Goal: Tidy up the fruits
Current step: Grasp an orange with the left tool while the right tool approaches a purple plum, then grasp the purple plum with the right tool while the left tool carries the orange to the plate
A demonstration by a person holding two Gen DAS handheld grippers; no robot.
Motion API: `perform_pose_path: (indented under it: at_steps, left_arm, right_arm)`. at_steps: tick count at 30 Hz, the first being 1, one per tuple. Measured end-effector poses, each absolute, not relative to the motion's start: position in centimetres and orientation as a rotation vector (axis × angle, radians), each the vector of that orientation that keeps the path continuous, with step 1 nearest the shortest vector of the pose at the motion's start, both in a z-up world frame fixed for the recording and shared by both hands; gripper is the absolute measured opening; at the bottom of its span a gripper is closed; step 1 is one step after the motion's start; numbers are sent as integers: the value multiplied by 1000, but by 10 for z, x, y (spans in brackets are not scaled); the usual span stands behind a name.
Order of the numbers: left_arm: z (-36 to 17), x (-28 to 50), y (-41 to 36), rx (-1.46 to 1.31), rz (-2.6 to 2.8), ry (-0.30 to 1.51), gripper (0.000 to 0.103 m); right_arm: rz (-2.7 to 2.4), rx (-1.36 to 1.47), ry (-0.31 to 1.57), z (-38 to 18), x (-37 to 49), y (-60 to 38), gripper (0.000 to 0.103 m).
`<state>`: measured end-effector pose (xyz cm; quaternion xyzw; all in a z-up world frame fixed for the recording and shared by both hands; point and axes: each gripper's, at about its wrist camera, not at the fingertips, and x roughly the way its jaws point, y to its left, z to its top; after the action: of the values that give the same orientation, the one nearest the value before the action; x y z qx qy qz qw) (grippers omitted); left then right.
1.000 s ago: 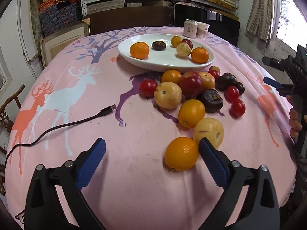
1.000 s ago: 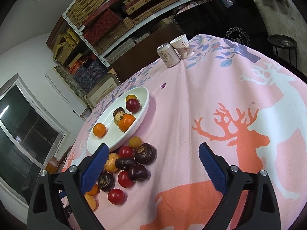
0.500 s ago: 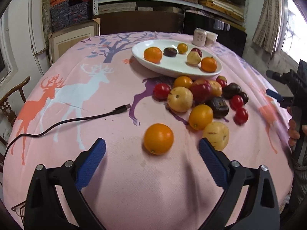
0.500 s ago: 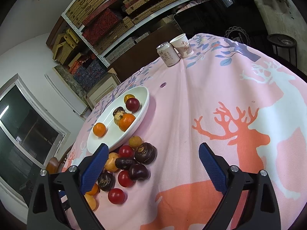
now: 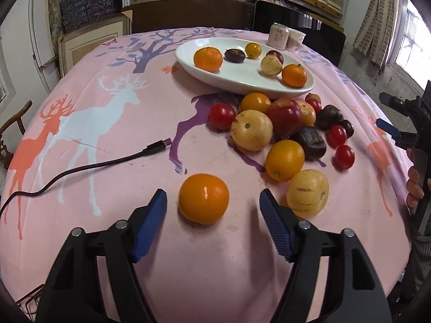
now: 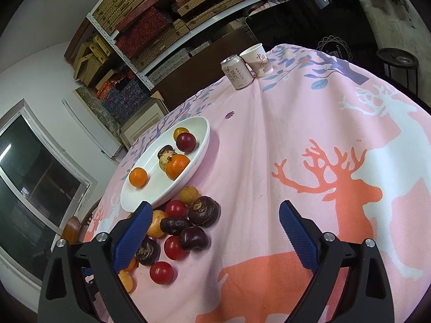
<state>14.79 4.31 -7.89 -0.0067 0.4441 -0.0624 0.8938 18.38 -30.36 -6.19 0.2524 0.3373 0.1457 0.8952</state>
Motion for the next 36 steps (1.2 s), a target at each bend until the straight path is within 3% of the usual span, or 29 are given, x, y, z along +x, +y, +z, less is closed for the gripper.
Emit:
perform_pose_path:
  at_steps: [3, 6, 8, 9, 13, 18, 23, 29, 36]
  left_arm:
    - [-83, 154, 43, -17, -134, 942, 68]
    - [-84, 157, 41, -11, -138, 947, 59]
    - [-83, 156, 41, -12, -143, 939, 44]
    - [-83, 155, 42, -17, -143, 934, 42]
    - [-82, 154, 43, -26, -152, 930, 42]
    - [-81, 153, 43, -27, -159, 923, 42]
    - [-82, 153, 42, -24, -155, 929, 42]
    - [-82, 153, 41, -21, -154, 935, 45]
    - [-83, 153, 41, -19, -157, 936, 47]
  right_arm:
    - [320, 498, 708, -62, 184, -298, 96]
    - [359, 421, 743, -63, 186, -282, 96]
    - [374, 333, 770, -65, 186, -265, 95]
    - [373, 305, 770, -64, 184, -260, 93]
    - [391, 230, 774, -63, 182, -247, 84]
    - [415, 248, 822, -71, 187, -247, 52]
    - [431, 239, 865, -77, 192, -242, 49]
    - [453, 272, 906, -85, 200, -239, 38]
    - [510, 280, 909, -84, 202, -232, 37]
